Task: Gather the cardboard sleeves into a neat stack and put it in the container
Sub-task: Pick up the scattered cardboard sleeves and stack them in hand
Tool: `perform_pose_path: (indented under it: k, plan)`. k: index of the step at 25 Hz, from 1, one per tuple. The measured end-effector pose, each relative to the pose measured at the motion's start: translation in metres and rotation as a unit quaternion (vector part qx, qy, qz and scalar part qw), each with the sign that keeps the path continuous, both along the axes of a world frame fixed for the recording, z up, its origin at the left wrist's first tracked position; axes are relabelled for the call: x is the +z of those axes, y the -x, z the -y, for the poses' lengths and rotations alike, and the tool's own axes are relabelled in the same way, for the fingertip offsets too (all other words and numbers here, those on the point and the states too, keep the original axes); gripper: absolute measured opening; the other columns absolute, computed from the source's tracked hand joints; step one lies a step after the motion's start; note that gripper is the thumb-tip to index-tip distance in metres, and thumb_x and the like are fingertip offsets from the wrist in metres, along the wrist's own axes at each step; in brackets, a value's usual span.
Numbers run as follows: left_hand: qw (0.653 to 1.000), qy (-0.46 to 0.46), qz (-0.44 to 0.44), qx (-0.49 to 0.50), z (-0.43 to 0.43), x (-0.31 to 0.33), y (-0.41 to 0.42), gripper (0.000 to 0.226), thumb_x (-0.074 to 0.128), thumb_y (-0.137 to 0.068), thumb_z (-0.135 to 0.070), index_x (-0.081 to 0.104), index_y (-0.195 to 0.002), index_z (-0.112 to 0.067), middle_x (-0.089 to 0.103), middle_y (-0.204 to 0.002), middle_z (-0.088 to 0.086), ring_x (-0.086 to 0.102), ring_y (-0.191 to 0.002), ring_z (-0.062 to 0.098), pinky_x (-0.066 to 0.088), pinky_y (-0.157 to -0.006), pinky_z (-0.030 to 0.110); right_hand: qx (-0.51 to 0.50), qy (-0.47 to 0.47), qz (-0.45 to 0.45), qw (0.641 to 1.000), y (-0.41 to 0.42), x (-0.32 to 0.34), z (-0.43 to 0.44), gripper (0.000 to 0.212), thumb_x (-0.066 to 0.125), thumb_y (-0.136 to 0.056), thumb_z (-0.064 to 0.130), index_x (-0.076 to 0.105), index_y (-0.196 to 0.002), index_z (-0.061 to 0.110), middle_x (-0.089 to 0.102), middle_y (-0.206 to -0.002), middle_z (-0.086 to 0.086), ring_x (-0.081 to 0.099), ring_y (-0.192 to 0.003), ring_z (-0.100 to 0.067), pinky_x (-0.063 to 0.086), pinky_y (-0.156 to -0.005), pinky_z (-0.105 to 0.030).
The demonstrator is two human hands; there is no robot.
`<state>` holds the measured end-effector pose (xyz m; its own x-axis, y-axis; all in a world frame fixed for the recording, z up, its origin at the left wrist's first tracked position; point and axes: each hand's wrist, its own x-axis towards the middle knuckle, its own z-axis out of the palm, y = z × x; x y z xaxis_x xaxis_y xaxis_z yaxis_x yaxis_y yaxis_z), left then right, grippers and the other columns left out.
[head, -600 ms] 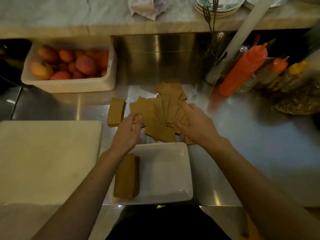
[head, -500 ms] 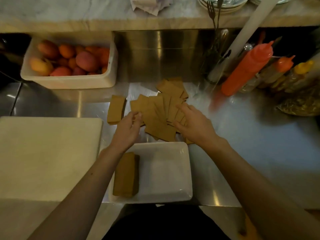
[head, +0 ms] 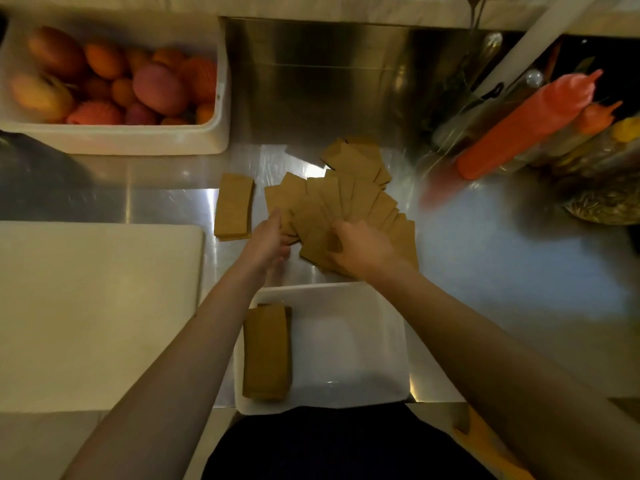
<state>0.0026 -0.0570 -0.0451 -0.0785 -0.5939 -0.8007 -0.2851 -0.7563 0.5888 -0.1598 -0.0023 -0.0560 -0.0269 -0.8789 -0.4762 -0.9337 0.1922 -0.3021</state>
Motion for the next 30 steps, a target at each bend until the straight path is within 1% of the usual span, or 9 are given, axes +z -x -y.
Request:
perform_pose_path:
  k: [2,5,9,12,15,19,22,26,30]
  plan:
    - [1.0,-0.001,-0.014,0.003,0.001,-0.004,-0.005,0.043,0.026,-0.105,-0.048,0.055,-0.111,-0.017,0.063,-0.084,0.003,0.05,-0.069,0.015,0.04,-0.06,0.025,0.016,-0.002,-0.034,0.999,-0.008,-0.005,0.006,0.033,0.061,-0.087,0.034,0.052,-0.112,0.015,0.058,-0.103,-0.008,0.061,-0.089,-0.03,0.049,-0.066,-0.037]
    - [0.999,-0.036,-0.027,0.016,0.002,-0.004,-0.012,0.047,0.029,-0.104,-0.049,0.056,-0.12,-0.013,0.066,-0.097,0.009,0.058,-0.077,0.017,0.046,-0.069,0.031,0.037,-0.012,-0.075,0.996,-0.017,-0.01,0.011,0.045,0.062,-0.088,0.032,0.044,-0.125,0.017,0.058,-0.109,-0.009,0.062,-0.093,-0.032,0.04,-0.063,-0.035]
    - [0.997,-0.061,-0.051,0.018,0.0,-0.008,-0.016,0.033,0.037,-0.103,-0.043,0.051,-0.084,-0.02,0.051,-0.08,0.007,0.047,-0.066,0.016,0.035,-0.057,0.027,0.01,-0.011,-0.026,1.0,-0.015,-0.012,0.011,0.027,0.06,-0.089,0.029,0.054,-0.112,0.017,0.058,-0.105,-0.007,0.061,-0.09,-0.029,0.048,-0.067,-0.038]
    - [0.998,-0.049,-0.049,0.0,0.001,-0.009,-0.016,0.026,0.042,-0.1,-0.038,0.05,-0.081,-0.022,0.049,-0.082,0.008,0.044,-0.066,0.017,0.033,-0.056,0.027,-0.105,-0.012,0.089,0.99,-0.005,-0.006,0.01,0.014,0.061,-0.09,0.025,0.059,-0.1,0.015,0.059,-0.089,0.0,0.06,-0.084,-0.022,0.053,-0.072,-0.039]
    - [0.998,-0.02,-0.054,-0.016,-0.001,-0.009,-0.013,0.031,0.042,-0.1,-0.043,0.056,-0.087,-0.018,0.053,-0.087,0.01,0.048,-0.075,0.021,0.038,-0.06,0.027,-0.229,0.011,0.229,0.946,0.002,0.014,0.012,0.019,0.063,-0.091,0.022,0.059,-0.106,0.012,0.061,-0.091,0.0,0.059,-0.082,-0.015,0.051,-0.07,-0.028]
    - [0.994,-0.017,-0.103,-0.025,-0.003,-0.01,-0.012,0.038,0.042,-0.099,-0.053,0.063,-0.103,-0.021,0.066,-0.102,0.007,0.062,-0.092,0.021,0.051,-0.081,0.037,-0.289,-0.007,0.356,0.889,-0.003,0.028,0.015,0.012,0.061,-0.092,0.011,0.06,-0.103,0.008,0.067,-0.088,-0.006,0.064,-0.078,-0.016,0.055,-0.065,-0.022]
    - [0.978,-0.042,-0.204,-0.01,-0.003,-0.008,-0.018,0.028,0.045,-0.1,-0.049,0.063,-0.11,-0.029,0.074,-0.107,-0.001,0.07,-0.101,0.017,0.058,-0.081,0.036,-0.297,-0.037,0.409,0.862,-0.014,0.026,0.015,0.017,0.062,-0.09,0.004,0.06,-0.107,0.005,0.065,-0.082,-0.005,0.064,-0.072,-0.011,0.056,-0.065,-0.017]
    - [0.977,-0.025,-0.21,-0.023,-0.002,-0.01,-0.032,0.033,0.057,-0.098,-0.029,0.065,-0.122,-0.008,0.071,-0.12,0.016,0.07,-0.108,0.026,0.059,-0.089,0.041,-0.262,-0.022,0.347,0.9,-0.022,0.018,0.018,0.026,0.074,-0.082,0.013,0.061,-0.105,0.007,0.068,-0.084,-0.01,0.067,-0.076,-0.019,0.057,-0.075,-0.031]
    - [0.978,-0.028,-0.203,0.036,-0.001,-0.019,-0.046,0.032,0.055,-0.099,-0.018,0.059,-0.131,-0.011,0.067,-0.125,0.017,0.065,-0.113,0.032,0.054,-0.094,0.048,-0.228,0.039,0.229,0.946,-0.022,0.003,0.018,0.043,0.072,-0.084,0.024,0.055,-0.123,0.016,0.06,-0.102,-0.001,0.06,-0.086,-0.014,0.053,-0.075,-0.027]
